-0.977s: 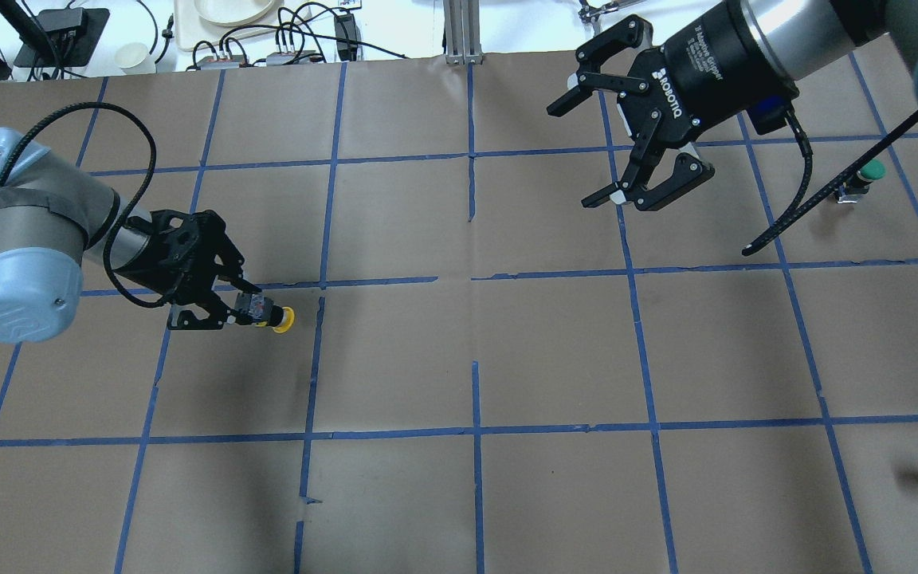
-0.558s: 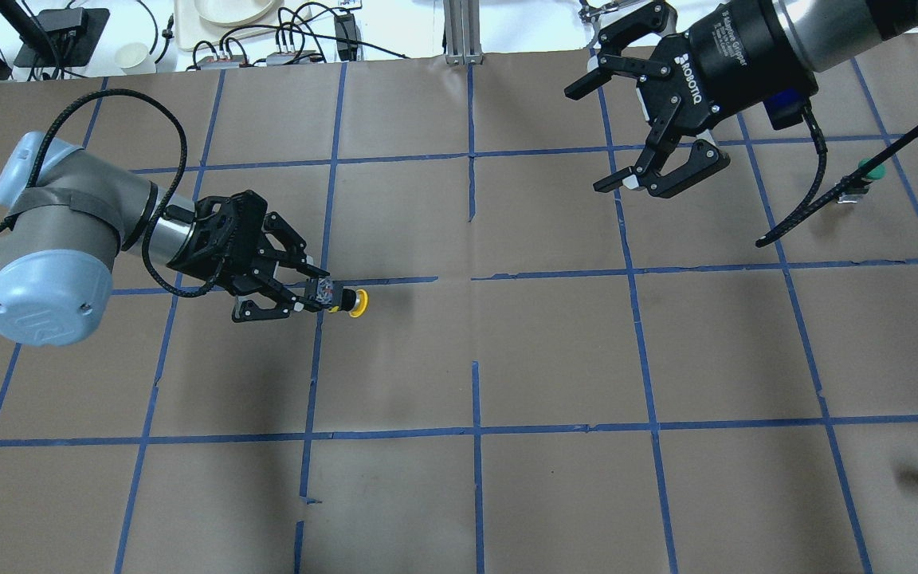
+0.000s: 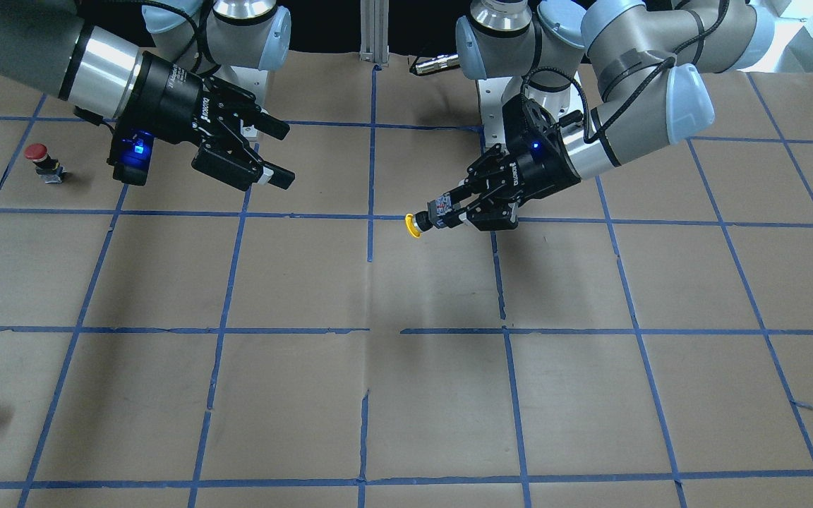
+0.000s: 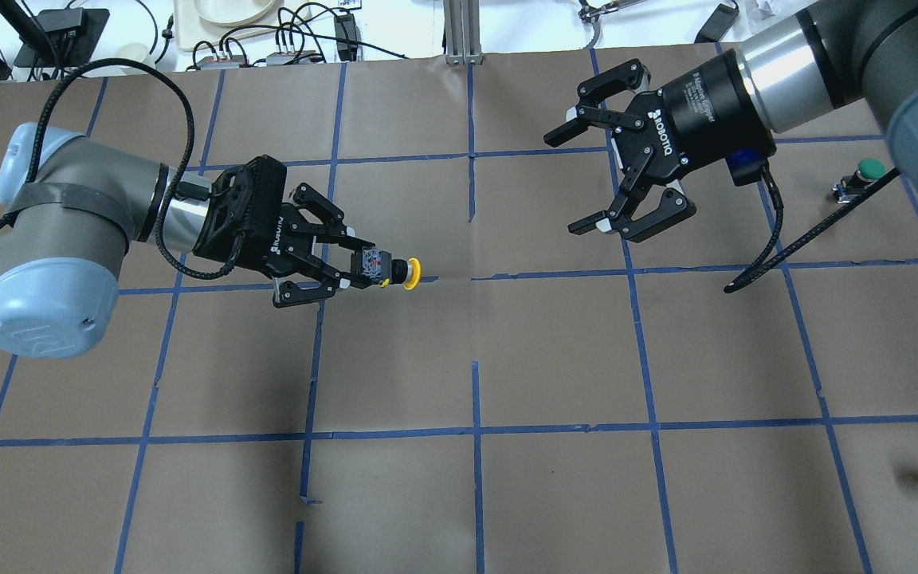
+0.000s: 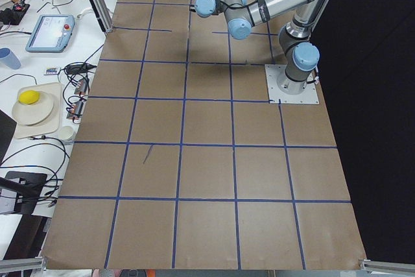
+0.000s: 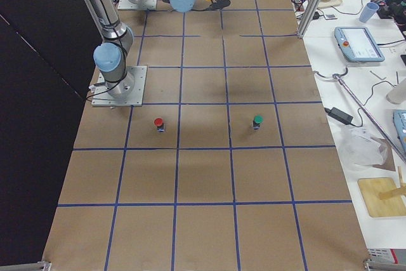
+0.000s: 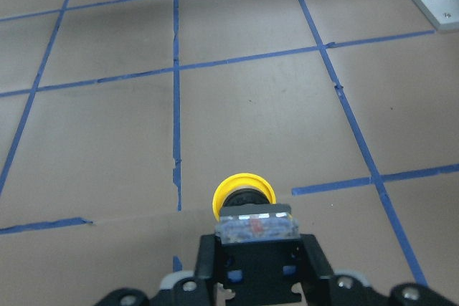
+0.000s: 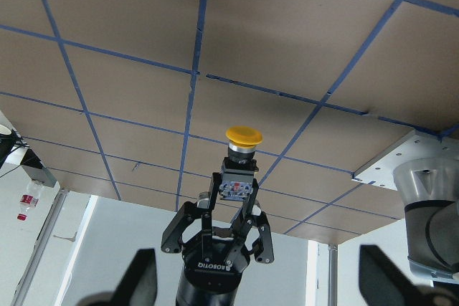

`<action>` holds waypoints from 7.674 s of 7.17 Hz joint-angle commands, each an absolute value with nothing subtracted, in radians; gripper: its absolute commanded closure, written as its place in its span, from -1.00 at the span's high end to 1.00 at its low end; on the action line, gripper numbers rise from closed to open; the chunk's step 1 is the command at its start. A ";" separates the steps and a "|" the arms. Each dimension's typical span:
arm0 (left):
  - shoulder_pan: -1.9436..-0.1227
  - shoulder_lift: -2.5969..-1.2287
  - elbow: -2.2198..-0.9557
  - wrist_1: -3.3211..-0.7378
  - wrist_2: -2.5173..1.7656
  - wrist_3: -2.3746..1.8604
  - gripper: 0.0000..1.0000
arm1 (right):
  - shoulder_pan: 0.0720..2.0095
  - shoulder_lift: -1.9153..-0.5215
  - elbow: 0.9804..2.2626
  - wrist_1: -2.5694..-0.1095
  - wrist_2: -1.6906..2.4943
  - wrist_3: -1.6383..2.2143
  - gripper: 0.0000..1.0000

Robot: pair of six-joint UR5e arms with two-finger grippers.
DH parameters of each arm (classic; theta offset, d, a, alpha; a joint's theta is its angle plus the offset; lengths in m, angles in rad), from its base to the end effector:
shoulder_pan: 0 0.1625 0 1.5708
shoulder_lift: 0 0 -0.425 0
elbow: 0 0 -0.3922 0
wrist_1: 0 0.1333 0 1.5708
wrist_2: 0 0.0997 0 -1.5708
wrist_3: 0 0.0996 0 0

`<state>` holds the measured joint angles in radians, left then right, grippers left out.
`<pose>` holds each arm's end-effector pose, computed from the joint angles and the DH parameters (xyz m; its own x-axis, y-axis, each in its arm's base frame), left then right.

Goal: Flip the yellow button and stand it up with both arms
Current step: 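Lift the yellow button with the left gripper toward the right gripper, then close the right gripper on the yellow cap held by the left gripper, then open the left gripper and pull it back while the right gripper carries the button away, then carry the yellow button with the right gripper beside the green button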

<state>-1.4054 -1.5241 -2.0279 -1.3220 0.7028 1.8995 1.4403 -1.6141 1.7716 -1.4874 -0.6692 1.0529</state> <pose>-0.1360 -0.4565 0.3510 0.0455 0.9948 -0.0908 0.6367 -0.0989 -0.7647 0.1509 -0.4747 0.4418 -0.1826 0.9684 -0.1698 0.5758 0.2453 0.7799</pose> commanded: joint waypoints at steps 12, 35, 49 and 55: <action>-1.608 -1.411 -1.925 -1.244 0.614 1.433 -0.96 | 1.523 -1.621 1.853 -1.519 -0.575 1.183 0.86; -1.611 -1.413 -1.924 -1.241 0.614 1.367 0.63 | 1.509 -1.651 1.844 -1.520 -0.574 1.203 -0.82; -1.661 -1.408 -1.595 -1.583 1.277 0.835 0.68 | 1.200 -1.638 1.889 -1.996 -1.551 -0.064 -0.96; -1.618 -1.463 -1.607 -1.534 1.615 0.242 0.99 | 1.040 -1.580 2.146 -2.583 -1.617 -0.255 -0.95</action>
<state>-1.6290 -1.4480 -1.5975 -1.5353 1.6113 0.3338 1.0681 -1.6167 2.1325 -2.5102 -1.6104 -0.2400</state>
